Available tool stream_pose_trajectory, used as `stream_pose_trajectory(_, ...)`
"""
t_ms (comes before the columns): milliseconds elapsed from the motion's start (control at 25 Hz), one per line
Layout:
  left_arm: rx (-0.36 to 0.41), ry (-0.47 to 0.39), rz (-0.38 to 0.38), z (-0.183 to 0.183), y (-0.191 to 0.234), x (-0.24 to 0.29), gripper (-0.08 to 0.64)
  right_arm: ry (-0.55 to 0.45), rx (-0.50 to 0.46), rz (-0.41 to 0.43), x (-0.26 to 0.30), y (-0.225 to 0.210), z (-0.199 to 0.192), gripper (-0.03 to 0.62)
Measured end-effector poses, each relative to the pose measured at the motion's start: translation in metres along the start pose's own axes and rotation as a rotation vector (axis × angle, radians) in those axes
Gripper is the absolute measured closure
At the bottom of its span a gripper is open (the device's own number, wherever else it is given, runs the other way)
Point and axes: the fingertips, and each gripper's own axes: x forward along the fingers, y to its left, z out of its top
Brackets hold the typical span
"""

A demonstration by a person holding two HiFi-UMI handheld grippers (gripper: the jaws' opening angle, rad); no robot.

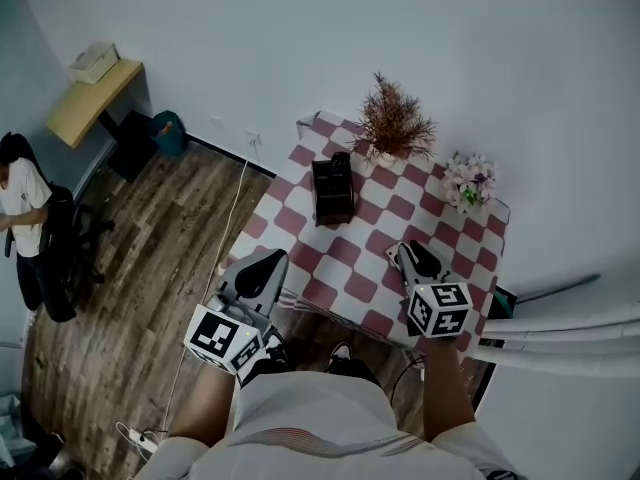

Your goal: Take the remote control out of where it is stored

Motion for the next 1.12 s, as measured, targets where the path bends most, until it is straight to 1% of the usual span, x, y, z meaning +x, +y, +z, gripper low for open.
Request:
stream_pose_trajectory(80, 0.012, -0.013, -0.002, 0.008, 0.001, 0.001, 0.552, -0.105, -0.011, 0.013, -0.014, 0.014, 0.022, 0.521)
stream_pose_trajectory(200, 0.027, -0.031, -0.008, 0.019, 0.0, 0.002, 0.552, -0.224, -0.03, 0.015, -0.035, 0.028, 0.048, 0.536)
stream_pose_trajectory(280, 0.035, -0.039, -0.013, 0.026, -0.002, 0.002, 0.552, -0.284, -0.028, 0.015, -0.048, 0.033, 0.062, 0.541)
stream_pose_trajectory(360, 0.04, -0.048, -0.018, 0.03, -0.004, 0.001, 0.552, -0.322, -0.034, 0.017, -0.058, 0.038, 0.072, 0.546)
stream_pose_trajectory(560, 0.042, -0.063, -0.025, 0.037, -0.007, -0.002, 0.552, -0.34, -0.045, 0.035, -0.065, 0.047, 0.08, 0.549)
stream_pose_trajectory(800, 0.064, -0.067, -0.036, 0.04, -0.008, -0.006, 0.552, -0.338, -0.057, 0.044, -0.063, 0.055, 0.084, 0.549)
stream_pose_trajectory(960, 0.045, -0.086, -0.026, 0.042, -0.005, -0.009, 0.552, -0.332, -0.064, 0.05, -0.061, 0.058, 0.083, 0.549)
stream_pose_trajectory(1120, 0.044, -0.075, -0.027, 0.04, -0.004, -0.008, 0.552, -0.328, -0.065, 0.051, -0.058, 0.059, 0.082, 0.549)
